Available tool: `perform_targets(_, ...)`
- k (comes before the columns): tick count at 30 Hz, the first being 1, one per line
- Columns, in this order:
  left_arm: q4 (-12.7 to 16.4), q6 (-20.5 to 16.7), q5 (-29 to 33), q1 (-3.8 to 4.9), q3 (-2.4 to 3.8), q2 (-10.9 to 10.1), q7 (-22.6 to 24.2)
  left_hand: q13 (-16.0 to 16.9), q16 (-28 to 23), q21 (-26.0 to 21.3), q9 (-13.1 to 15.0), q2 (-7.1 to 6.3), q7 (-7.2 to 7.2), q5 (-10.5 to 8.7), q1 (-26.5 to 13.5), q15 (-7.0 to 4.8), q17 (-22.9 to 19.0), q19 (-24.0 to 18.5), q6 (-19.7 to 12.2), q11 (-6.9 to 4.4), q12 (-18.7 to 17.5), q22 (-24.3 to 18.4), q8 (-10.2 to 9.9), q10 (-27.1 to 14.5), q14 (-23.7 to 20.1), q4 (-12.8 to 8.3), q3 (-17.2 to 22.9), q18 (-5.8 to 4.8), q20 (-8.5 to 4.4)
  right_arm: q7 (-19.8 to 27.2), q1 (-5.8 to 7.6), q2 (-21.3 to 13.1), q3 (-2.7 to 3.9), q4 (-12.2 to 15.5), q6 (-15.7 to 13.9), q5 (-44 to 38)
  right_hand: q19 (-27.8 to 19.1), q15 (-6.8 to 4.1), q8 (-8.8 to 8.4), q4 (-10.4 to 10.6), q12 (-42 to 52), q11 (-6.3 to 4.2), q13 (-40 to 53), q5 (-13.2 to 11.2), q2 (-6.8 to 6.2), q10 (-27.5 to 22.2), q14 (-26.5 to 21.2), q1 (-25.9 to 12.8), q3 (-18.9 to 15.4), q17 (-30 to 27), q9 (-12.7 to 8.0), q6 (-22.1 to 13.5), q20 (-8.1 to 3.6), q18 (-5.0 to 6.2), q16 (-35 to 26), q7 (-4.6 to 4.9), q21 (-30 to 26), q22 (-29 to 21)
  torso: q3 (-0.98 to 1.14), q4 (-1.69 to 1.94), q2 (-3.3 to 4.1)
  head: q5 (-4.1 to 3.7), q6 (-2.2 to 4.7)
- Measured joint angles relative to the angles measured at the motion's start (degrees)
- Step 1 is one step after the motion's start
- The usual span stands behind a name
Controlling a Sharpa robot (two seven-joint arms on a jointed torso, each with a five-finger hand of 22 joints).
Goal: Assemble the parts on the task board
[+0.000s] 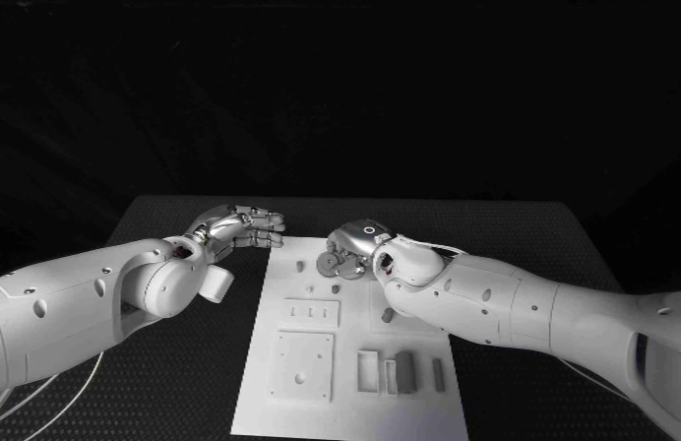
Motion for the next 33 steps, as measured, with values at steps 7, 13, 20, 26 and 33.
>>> perform_targets(7,-0.07,0.04,0.0,0.0,0.0,0.02,-0.07,0.0,0.0,0.0,-0.07,0.0,0.0,0.0,0.0,0.0,0.05,0.0,0.0,0.0,-0.22,0.05,-0.11,0.0,0.0,0.0,0.0,0.01,0.0,0.0,0.0,-0.16,0.0,0.13,-0.25,0.29,-0.01,0.22,-0.35,0.0,0.0,0.34,0.0,0.0,-0.23,0.07,-0.22,-0.23,0.0,-0.09,-0.25,-0.78,0.0,0.0,0.0,0.34,0.0,0.0,0.04,-0.02,0.0,0.05,-0.1)
perform_targets(13,-0.1,0.15,0.0,0.0,-0.02,0.06,-0.12,-0.06,0.0,0.0,-0.08,0.0,0.0,0.0,0.0,0.21,0.04,0.0,0.0,0.0,-0.22,0.05,-0.11,0.0,-0.21,0.0,0.0,0.0,0.0,-0.01,0.0,-0.76,0.0,0.76,-0.83,0.89,-0.08,0.46,-1.15,0.16,0.0,0.83,0.0,0.0,-0.76,0.0,-0.04,-0.3,0.16,-0.11,-0.6,-2.33,0.07,-0.01,0.0,0.71,-0.27,0.04,0.04,-0.02,-0.01,0.09,-0.15)
perform_targets(20,-0.16,0.19,0.0,-0.01,-0.02,-0.12,-0.14,-0.06,-0.22,-0.23,-0.08,0.0,0.0,0.0,0.0,0.21,0.04,0.0,0.0,0.0,-0.22,0.04,-0.11,0.0,-0.21,0.0,0.0,0.0,0.0,-0.02,0.0,-3.45,0.01,3.9,-1.63,1.72,0.33,0.65,-1.15,0.39,0.0,0.82,0.0,0.0,-0.99,0.0,0.16,-0.53,0.39,0.1,-0.6,-2.35,0.07,-0.01,0.0,0.71,-0.27,0.04,0.07,-0.05,-0.01,0.27,-0.13)
perform_targets(26,-0.03,0.18,0.0,-0.01,-0.02,-0.45,-0.14,-0.05,-0.22,-0.23,-0.08,0.0,0.0,0.0,0.0,0.21,0.03,0.0,0.0,0.0,-0.22,0.04,-0.11,0.0,-0.21,0.0,0.0,0.0,0.0,-0.03,0.63,-6.79,0.55,7.53,-1.87,2.83,0.33,0.65,-1.14,0.47,0.0,0.82,0.0,0.0,-0.98,0.0,0.16,-0.53,0.47,0.16,-0.6,-2.35,0.06,0.0,0.0,0.71,-0.27,0.04,0.14,-0.27,-0.01,0.36,0.16)
perform_targets(33,-0.07,0.17,0.0,0.0,-0.02,-0.46,-0.15,-0.05,-0.22,-0.23,-0.07,0.0,0.0,0.0,0.0,0.21,0.07,-0.21,0.0,0.0,-0.22,0.03,-0.11,0.0,-0.21,0.0,0.0,0.0,0.21,0.19,0.89,-6.09,0.59,6.75,-1.13,4.47,0.32,0.65,-1.14,0.31,0.0,0.82,-0.07,0.0,-0.98,0.01,0.16,-0.53,0.63,-0.17,-0.6,-2.36,0.07,0.0,0.0,0.7,-0.27,0.03,0.26,-0.48,0.12,0.15,0.6)
